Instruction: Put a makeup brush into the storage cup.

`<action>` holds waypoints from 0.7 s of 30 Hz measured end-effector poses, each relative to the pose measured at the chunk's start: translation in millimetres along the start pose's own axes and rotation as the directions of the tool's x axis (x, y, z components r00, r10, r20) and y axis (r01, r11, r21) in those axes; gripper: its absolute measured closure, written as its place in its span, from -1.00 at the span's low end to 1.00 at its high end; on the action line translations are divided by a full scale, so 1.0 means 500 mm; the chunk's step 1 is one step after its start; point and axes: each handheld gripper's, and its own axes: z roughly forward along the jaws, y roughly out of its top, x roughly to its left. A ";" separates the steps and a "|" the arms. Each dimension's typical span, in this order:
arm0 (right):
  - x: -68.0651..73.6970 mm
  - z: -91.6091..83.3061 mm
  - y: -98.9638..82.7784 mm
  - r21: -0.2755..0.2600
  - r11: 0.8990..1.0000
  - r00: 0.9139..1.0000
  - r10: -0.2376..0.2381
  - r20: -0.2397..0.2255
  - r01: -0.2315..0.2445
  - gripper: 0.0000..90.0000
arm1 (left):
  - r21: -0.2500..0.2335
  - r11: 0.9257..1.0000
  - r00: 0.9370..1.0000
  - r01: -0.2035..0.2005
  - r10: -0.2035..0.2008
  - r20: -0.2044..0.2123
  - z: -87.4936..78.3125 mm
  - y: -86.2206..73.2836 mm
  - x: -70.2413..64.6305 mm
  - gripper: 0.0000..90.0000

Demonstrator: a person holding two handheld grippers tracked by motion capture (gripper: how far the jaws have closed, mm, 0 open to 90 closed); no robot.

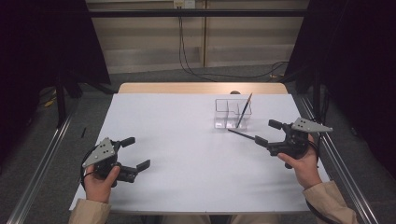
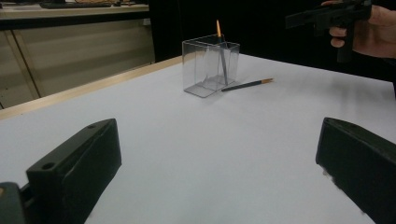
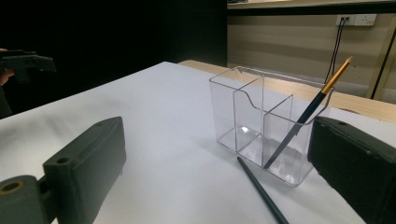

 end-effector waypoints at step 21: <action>0.018 -0.030 -0.039 0.024 1.000 1.000 0.007 -0.008 -0.006 -0.92 | -0.001 1.000 1.000 -0.005 0.005 0.000 0.000 0.000 -0.001 -1.00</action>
